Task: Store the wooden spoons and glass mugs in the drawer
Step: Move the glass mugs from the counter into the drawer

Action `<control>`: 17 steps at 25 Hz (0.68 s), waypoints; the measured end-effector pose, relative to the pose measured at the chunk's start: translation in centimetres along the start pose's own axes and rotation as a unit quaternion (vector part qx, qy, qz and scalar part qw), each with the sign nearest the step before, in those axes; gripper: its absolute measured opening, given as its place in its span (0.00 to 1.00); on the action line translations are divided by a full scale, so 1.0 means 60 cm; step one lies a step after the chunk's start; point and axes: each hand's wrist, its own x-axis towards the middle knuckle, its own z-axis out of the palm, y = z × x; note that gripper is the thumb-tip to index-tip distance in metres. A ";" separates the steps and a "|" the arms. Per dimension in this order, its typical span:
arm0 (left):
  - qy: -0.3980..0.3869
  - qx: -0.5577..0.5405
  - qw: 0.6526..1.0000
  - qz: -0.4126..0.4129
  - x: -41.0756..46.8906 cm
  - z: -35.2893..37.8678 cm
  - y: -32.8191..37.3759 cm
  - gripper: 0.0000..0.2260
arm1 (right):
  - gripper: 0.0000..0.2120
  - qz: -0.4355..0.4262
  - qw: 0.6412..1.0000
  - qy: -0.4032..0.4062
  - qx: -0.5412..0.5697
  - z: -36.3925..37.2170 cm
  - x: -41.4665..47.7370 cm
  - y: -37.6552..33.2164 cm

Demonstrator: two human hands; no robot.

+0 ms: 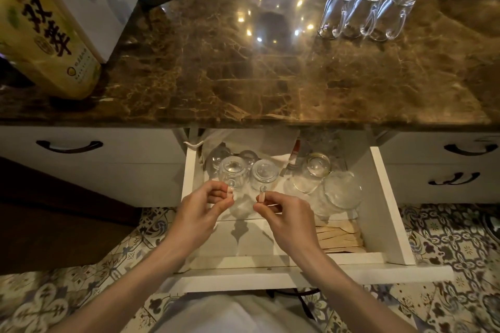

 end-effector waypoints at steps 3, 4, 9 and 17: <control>0.000 0.016 1.000 -0.015 0.012 0.004 -0.010 0.07 | 0.03 0.028 0.999 -0.023 -0.008 0.008 0.012 0.007; 0.001 0.022 1.000 -0.020 0.016 0.006 -0.013 0.07 | 0.04 0.036 0.999 -0.028 -0.009 0.011 0.016 0.009; 0.007 0.061 0.998 -0.030 0.033 0.021 -0.027 0.07 | 0.05 0.089 0.995 -0.046 -0.020 0.022 0.035 0.022; 0.017 0.063 0.995 -0.074 0.038 0.047 -0.060 0.05 | 0.10 0.198 0.979 -0.016 0.041 0.030 0.074 0.041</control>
